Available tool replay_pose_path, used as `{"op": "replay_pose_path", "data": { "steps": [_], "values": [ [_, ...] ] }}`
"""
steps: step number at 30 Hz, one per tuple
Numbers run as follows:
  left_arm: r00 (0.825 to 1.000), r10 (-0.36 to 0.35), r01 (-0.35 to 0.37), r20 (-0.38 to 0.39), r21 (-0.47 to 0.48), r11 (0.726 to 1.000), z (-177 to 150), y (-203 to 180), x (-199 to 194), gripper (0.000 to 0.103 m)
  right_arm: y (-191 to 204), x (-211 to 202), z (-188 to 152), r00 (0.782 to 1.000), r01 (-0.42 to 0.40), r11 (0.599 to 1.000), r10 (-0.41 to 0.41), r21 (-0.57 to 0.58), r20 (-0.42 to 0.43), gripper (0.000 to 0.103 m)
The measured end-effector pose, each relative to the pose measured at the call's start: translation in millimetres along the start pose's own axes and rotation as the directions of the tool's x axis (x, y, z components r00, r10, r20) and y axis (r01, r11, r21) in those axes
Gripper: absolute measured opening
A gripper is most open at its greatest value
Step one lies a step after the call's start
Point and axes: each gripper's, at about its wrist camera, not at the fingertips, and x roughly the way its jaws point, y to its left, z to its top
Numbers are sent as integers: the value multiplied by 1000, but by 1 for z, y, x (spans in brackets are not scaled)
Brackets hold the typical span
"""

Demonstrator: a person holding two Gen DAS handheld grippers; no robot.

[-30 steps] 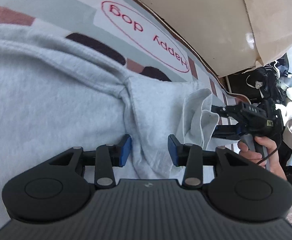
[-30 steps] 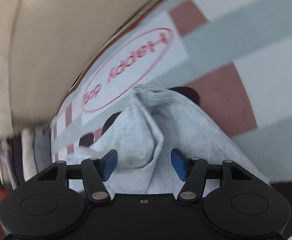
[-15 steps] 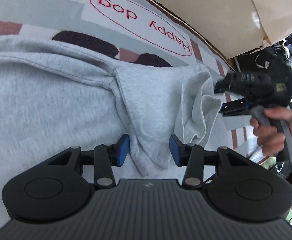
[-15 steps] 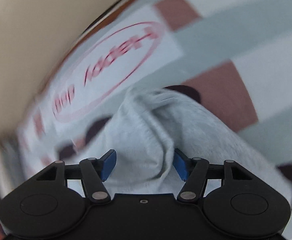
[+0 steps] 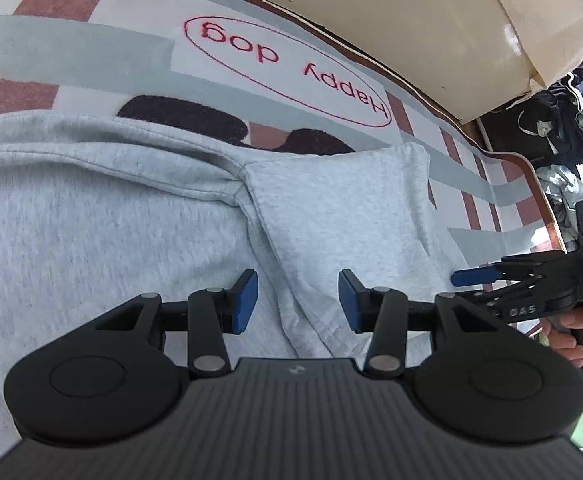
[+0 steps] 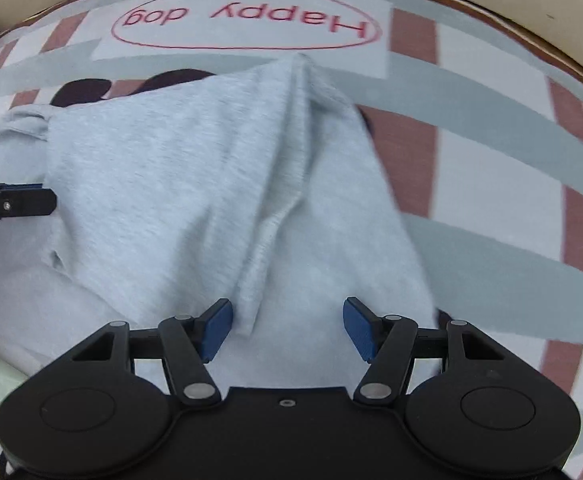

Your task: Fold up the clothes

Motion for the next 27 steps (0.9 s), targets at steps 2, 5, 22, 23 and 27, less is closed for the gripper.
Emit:
{"op": "replay_pose_path", "data": {
  "steps": [2,5,22,23,27],
  "values": [
    [999,-44,44,27,-17,999,-1,2,0,46,-8,-7,-1,995,-82,994,78,66,66,67],
    [997,-77,79,21,-70,994,-3,4,6,48,-21,-8,0,960,-257,949,230,180,161,67],
    [992,121,-108,-44,229,967,-9,-30,0,11,-34,-14,-29,954,-96,988,57,121,295,13],
    [993,97,-81,-64,210,974,-7,-26,-1,13,-44,-16,-29,946,-140,976,81,170,315,16],
    [975,222,-219,5,172,960,1,-14,-11,20,-51,-15,-14,869,-394,890,280,230,408,57]
  ]
}}
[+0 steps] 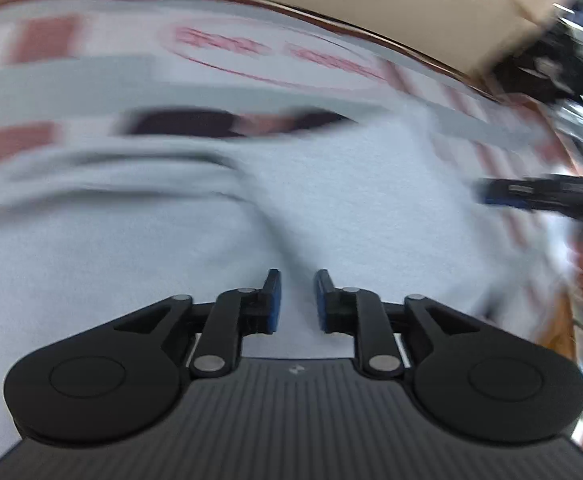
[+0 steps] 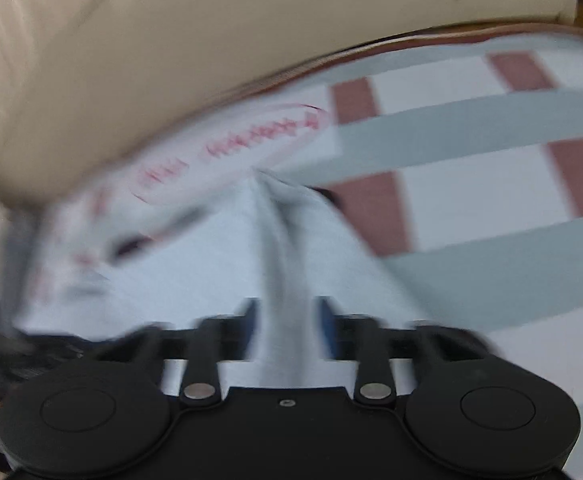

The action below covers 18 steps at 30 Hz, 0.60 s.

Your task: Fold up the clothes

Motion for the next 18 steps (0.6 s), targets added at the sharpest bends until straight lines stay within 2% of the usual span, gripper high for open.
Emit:
{"op": "replay_pose_path", "data": {
  "steps": [1,2,5,6,8,10,12,13,15,17,18],
  "values": [
    [996,77,-78,45,19,997,1,2,-4,20,3,5,5,1000,-26,1000,26,-7,4,57],
    [990,120,-122,79,24,992,1,4,-7,20,6,12,10,999,-39,999,39,-18,-4,57],
    [996,-6,11,91,-51,999,2,21,-10,23,4,36,28,999,-37,999,36,-8,-26,57],
    [993,-60,69,97,-91,993,1,25,-8,26,2,44,34,999,-35,999,35,3,-32,57],
    [985,-125,141,121,-138,980,-1,27,-3,32,-7,58,44,996,-68,996,71,60,-47,57],
    [985,-122,140,124,-142,980,-1,24,6,41,-16,68,51,990,-127,985,133,120,-45,57],
    [984,-120,139,132,-144,980,0,20,13,42,-19,73,53,973,-207,966,219,157,-66,57],
    [982,-118,140,149,-145,979,3,16,13,46,-19,78,53,962,-240,956,258,169,-91,57],
    [981,-124,149,151,-166,975,10,14,16,51,-19,88,54,953,-250,950,276,189,-125,57],
    [984,-106,131,144,-178,975,21,12,18,48,-21,100,56,951,-258,942,287,214,-116,58],
    [988,-71,95,140,-169,981,29,8,18,42,-20,101,61,954,-256,941,283,221,-100,58]
  ]
}}
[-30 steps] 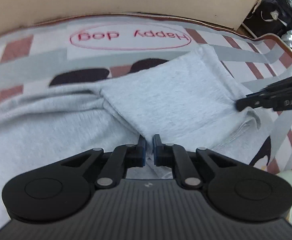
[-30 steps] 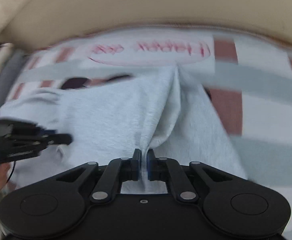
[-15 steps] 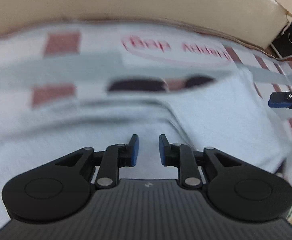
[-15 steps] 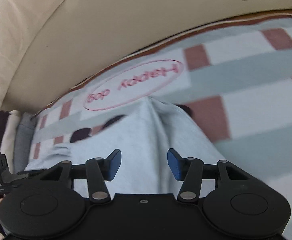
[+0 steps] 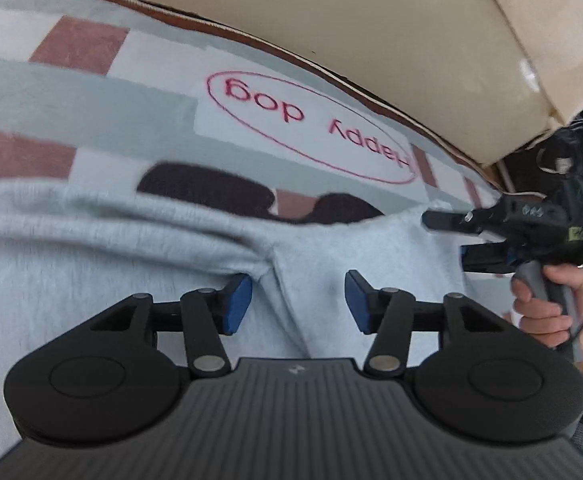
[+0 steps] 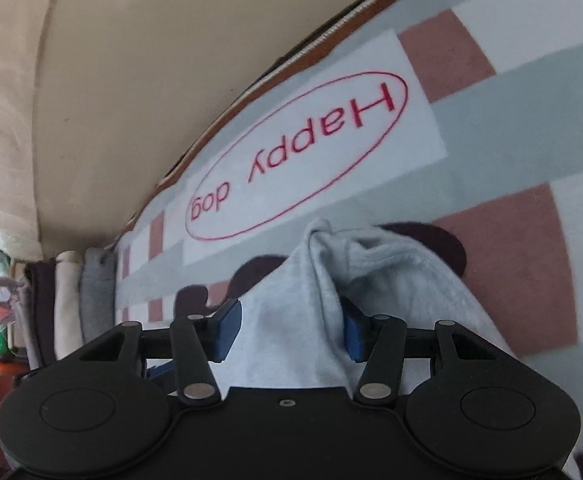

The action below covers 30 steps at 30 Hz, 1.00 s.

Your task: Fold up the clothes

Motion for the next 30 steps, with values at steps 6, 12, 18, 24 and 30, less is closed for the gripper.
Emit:
{"op": "replay_pose_path", "data": {
  "steps": [6,12,18,24,30],
  "values": [
    [980,174,-185,93,132,974,26,-24,1,9,23,-9,19,987,110,984,-92,-138,131,5],
    [976,189,-204,106,154,967,20,-19,9,12,9,-7,24,977,180,974,-161,-136,138,3],
    [977,82,-139,196,297,945,5,-45,-30,46,36,-36,-9,936,260,948,-201,-182,290,21],
    [966,220,-258,135,446,857,-22,-83,-15,51,79,-12,-99,952,301,830,-235,-470,195,38],
    [903,415,-416,107,456,787,-38,-73,-8,54,59,-7,-131,854,517,709,-466,-480,232,45]
  ]
}}
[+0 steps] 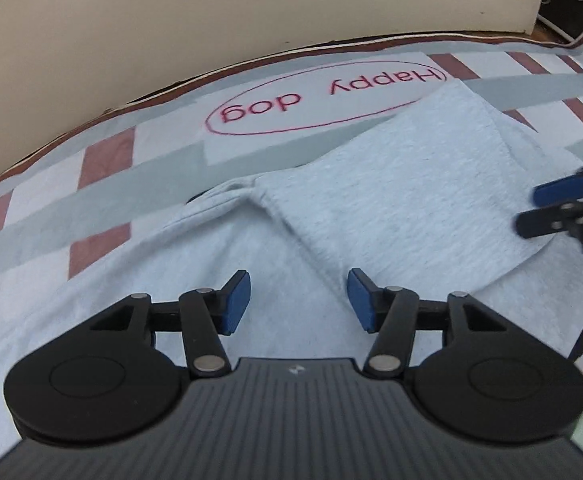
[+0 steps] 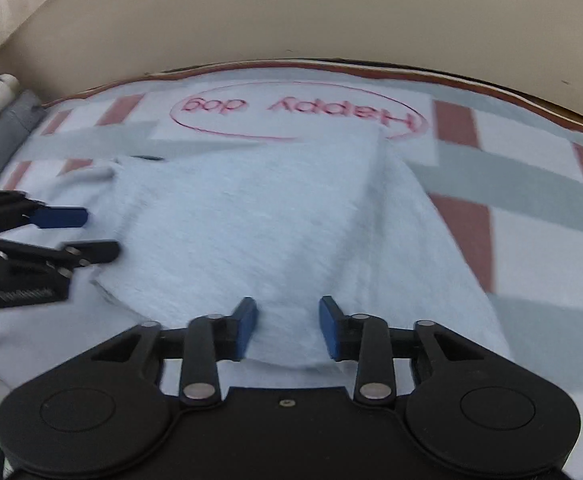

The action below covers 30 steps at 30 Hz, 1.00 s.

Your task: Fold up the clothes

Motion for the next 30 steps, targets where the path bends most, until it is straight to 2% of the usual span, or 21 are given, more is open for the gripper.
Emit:
{"op": "replay_pose_path", "data": {
  "steps": [2,3,4,5,6,7,8,9,11,13,17,19,24,29,30],
  "values": [
    [992,126,-124,-28,52,991,-2,-3,-8,53,-10,-10,-10,998,63,997,-63,35,8,49],
    [984,178,-176,-19,78,981,-5,-4,-15,54,-17,-18,-17,993,114,992,-115,61,4,49],
    [977,211,-210,-9,95,973,-8,-4,-23,54,-28,-28,-24,992,124,986,-125,108,3,49],
    [984,181,-181,6,75,981,-13,1,-33,54,-41,-38,-34,997,72,979,-76,192,9,49],
    [994,105,-106,21,27,994,-20,9,-45,54,-54,-49,-44,1000,11,960,-17,281,21,50],
    [999,27,-26,38,-30,999,-27,17,-56,54,-67,-59,-54,998,-51,929,40,367,39,54],
    [997,-50,55,52,-106,993,-35,26,-65,54,-78,-67,-65,993,-118,885,101,450,62,62],
    [994,-97,105,59,-158,982,-40,31,-70,54,-86,-70,-78,985,-173,837,154,519,81,65],
    [989,-125,137,73,-192,972,-49,30,-74,54,-97,-70,-101,965,-253,736,240,629,107,66],
    [987,-131,147,89,-201,969,-53,25,-75,54,-99,-62,-118,954,-268,660,282,701,99,67],
    [976,-195,214,96,-267,940,-57,18,-70,54,-96,-44,-128,925,-346,547,334,762,180,67],
    [971,-222,238,87,-294,926,-60,15,-67,54,-91,-38,-122,927,-352,546,318,760,200,67],
    [972,-226,235,68,-334,913,-67,8,-61,54,-84,-28,-102,923,-383,538,258,751,286,67],
    [969,-237,247,73,-369,896,-68,9,-61,54,-78,-19,-83,917,-394,557,180,731,357,71],
    [970,-234,243,69,-370,897,-68,10,-61,54,-74,-18,-79,919,-383,578,160,720,360,71]
  ]
}}
